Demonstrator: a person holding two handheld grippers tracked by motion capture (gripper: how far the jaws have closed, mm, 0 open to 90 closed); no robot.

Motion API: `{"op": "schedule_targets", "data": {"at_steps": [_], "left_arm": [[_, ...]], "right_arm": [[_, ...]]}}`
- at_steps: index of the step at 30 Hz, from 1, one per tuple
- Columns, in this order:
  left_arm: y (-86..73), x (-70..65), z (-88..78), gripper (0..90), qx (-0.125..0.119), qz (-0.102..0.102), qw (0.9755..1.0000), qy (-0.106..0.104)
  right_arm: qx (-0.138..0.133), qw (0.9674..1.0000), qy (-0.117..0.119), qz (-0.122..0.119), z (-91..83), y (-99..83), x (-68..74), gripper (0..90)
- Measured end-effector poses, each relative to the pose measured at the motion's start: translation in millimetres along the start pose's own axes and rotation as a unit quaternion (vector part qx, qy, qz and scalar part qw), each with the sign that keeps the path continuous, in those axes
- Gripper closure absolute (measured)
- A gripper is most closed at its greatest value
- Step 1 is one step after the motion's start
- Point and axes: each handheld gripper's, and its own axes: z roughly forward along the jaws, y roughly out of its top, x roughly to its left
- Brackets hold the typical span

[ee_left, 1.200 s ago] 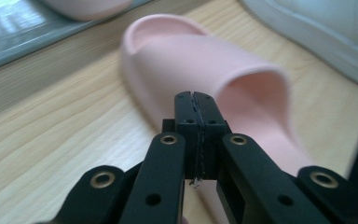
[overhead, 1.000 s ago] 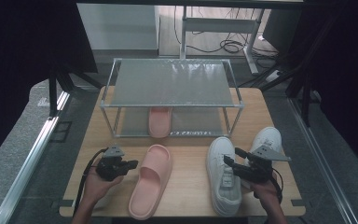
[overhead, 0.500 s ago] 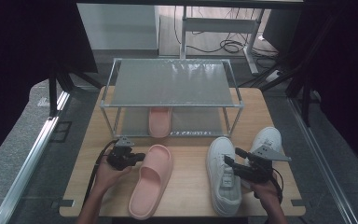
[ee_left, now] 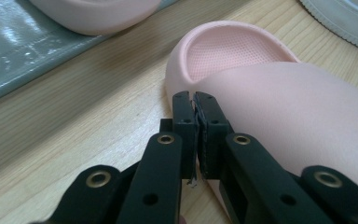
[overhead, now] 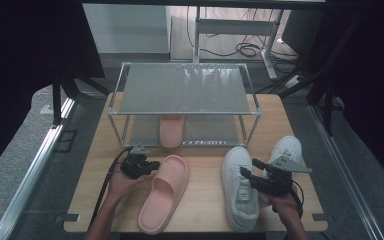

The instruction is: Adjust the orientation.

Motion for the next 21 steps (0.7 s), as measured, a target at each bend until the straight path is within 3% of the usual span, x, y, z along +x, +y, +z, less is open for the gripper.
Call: {"op": "schedule_targets", "data": {"at_steps": [5,9,14,21], "left_arm": [[-10.0,1.6,-14.7,84.4,-0.014,-0.018,0.9997,0.003],[-22.8,-3.1,-28.9,73.5,-0.029,-0.033,0.9990,0.002],[-31.4,-15.8,-41.8,64.7,-0.035,-0.033,0.9988,0.001],[-37.8,-28.9,-52.4,61.3,-0.049,-0.036,0.9982,-0.003]], "right_arm": [[-0.002,1.0000,-0.002,0.002,-1.3,0.0,-2.0,39.9],[-0.003,1.0000,-0.003,0.002,-2.1,0.3,-2.0,40.0],[-0.002,1.0000,-0.001,0.001,-1.3,0.3,-0.4,40.0],[-0.002,1.0000,-0.003,0.003,-1.7,0.0,-2.3,40.0]]}}
